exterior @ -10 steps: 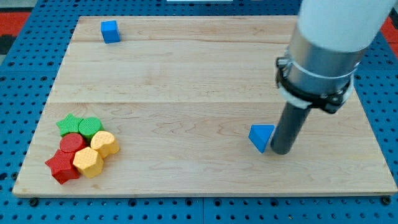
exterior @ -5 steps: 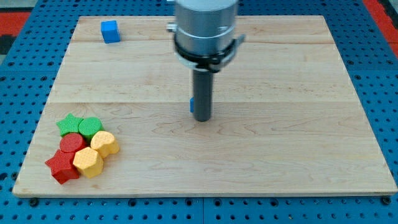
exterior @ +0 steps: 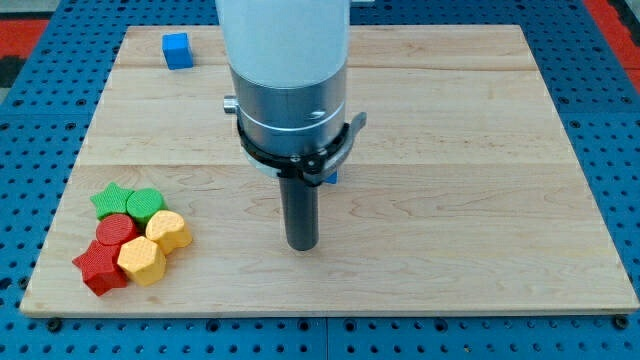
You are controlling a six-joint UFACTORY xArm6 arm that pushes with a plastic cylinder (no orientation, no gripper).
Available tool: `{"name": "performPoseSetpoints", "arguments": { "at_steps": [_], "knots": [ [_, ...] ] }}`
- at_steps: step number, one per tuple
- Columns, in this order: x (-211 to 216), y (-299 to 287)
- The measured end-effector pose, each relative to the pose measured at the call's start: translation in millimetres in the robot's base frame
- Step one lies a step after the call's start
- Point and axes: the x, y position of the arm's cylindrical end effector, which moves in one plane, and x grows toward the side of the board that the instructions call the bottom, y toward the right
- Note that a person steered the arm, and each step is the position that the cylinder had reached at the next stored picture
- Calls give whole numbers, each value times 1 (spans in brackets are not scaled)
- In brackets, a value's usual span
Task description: Move the blue triangle diagonally bottom right to the blue cube
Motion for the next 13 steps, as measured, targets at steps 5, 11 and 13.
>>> {"name": "performPoseSetpoints", "arguments": {
  "at_steps": [5,11,13],
  "knots": [
    [-189,-59],
    [-83,11],
    [-129,26]
  ]
}}
